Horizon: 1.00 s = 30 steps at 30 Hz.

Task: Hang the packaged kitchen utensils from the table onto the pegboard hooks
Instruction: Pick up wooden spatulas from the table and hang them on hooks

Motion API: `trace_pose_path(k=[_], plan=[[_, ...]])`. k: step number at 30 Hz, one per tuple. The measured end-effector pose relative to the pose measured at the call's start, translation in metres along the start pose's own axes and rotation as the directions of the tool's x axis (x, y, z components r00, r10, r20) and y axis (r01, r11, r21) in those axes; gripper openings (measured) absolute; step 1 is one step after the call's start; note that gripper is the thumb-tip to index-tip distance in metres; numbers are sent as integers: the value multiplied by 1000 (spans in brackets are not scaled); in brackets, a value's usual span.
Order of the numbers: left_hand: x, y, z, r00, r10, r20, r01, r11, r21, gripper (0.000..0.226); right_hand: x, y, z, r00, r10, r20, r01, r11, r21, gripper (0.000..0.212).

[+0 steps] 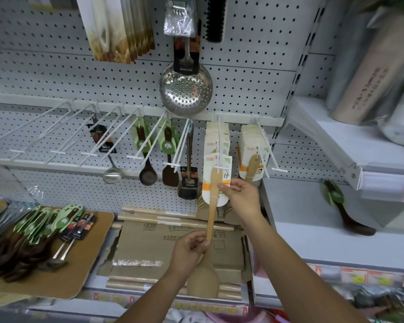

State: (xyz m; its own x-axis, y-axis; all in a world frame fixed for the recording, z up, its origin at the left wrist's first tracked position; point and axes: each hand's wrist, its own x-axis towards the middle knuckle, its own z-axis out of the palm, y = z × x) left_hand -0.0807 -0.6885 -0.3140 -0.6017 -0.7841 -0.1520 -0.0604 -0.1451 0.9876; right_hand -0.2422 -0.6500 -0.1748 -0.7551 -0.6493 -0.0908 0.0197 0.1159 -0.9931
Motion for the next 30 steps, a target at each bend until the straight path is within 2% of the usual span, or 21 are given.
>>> trace_pose_path(k=[10, 15, 20, 22, 24, 27, 30], plan=[[63, 13, 2, 999, 0, 48, -6, 992, 123, 25, 54, -1, 14, 998, 32, -62, -33, 999, -11, 15], [84, 20, 6, 999, 1, 54, -13, 975, 221, 30, 68, -5, 16, 996, 49, -75, -54, 996, -74, 18], [98, 15, 0, 993, -36, 110, 3, 957, 290, 26, 68, 2, 10, 996, 56, -75, -66, 989, -133, 5], [95, 11, -8, 991, -73, 112, 31, 940, 339, 32, 61, 10, 4, 997, 24, -71, -41, 968, -247, 19], [89, -2, -22, 995, -56, 77, 10, 867, 499, 31, 51, 28, -4, 999, -12, -35, -5, 891, -453, 33], [70, -15, -47, 999, -40, 24, 12, 705, 710, 35, 34, 60, -15, 989, 96, 115, 14, 701, -713, 36], [40, -5, -75, 1000, 21, -22, 6, 556, 831, 41, 17, 77, -10, 946, 146, 290, 191, 474, -860, 44]])
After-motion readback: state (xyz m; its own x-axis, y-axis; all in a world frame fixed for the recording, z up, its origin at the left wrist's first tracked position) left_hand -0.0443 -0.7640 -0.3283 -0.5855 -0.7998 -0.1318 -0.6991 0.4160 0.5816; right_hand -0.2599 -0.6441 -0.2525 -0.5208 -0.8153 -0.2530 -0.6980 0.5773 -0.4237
